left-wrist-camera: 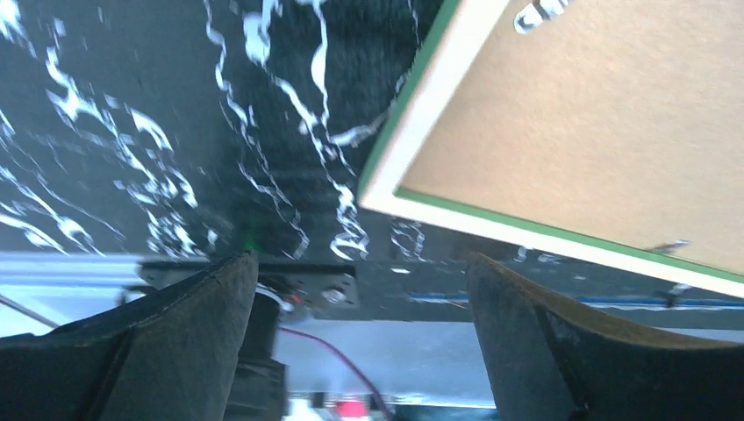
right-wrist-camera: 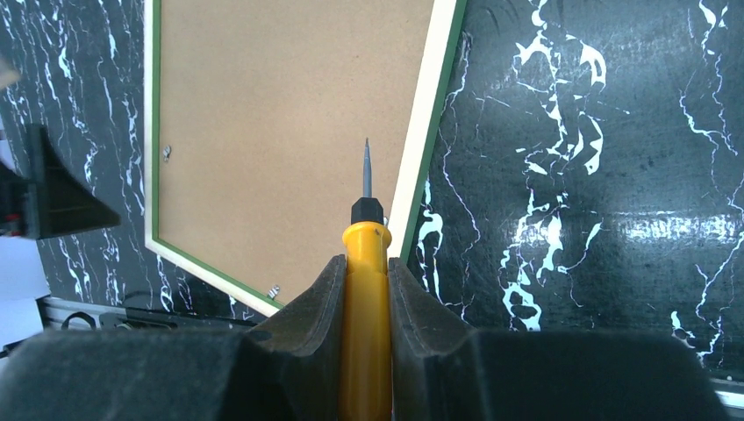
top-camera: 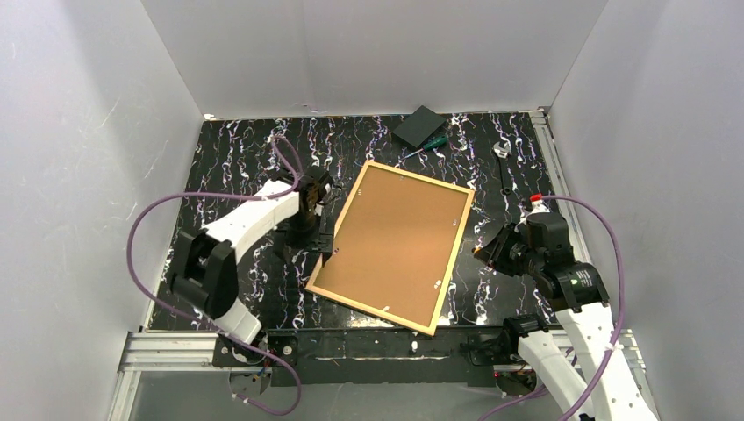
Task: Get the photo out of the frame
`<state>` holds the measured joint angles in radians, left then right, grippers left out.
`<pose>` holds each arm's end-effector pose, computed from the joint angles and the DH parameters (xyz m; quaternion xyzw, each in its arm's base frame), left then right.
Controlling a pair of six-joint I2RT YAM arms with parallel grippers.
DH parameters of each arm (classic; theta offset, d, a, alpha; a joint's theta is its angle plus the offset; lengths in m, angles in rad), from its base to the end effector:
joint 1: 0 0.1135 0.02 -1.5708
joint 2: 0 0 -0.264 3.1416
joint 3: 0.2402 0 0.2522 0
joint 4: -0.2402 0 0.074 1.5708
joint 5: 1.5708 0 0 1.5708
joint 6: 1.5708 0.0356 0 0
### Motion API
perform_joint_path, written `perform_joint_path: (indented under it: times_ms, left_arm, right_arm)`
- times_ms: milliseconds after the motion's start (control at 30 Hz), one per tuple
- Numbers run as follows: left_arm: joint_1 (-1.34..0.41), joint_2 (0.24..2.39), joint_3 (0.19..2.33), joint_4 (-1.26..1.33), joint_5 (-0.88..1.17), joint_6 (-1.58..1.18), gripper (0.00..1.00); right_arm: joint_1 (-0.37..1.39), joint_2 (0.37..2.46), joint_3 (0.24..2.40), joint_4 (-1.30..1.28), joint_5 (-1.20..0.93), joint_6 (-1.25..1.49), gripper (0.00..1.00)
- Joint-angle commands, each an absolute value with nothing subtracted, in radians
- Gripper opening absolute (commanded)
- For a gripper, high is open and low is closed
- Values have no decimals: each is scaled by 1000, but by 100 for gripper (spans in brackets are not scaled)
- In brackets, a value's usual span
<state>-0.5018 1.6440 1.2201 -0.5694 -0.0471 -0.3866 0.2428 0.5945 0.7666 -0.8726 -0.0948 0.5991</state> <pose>0.3051 -0.1655 0.2389 0.0485 0.9571 -0.1020 0.2667 0.1118 0.0312 0.2919 0.1409 0.8950 0.2113 0.3668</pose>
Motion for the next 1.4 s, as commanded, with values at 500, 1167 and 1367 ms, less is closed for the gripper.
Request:
perform_joint_path:
  times_ms: [500, 1167, 1367]
  left_arm:
    - [-620, 1268, 756, -337, 193, -1625, 98]
    - [-748, 1395, 638, -133, 96, -1833, 49]
    - [-752, 1379, 594, -137, 87, -1828, 22]
  right_arm:
    - [252, 569, 746, -825, -127, 595, 1]
    - [252, 561, 733, -824, -120, 603, 1]
    - [253, 566, 729, -821, -118, 604, 1]
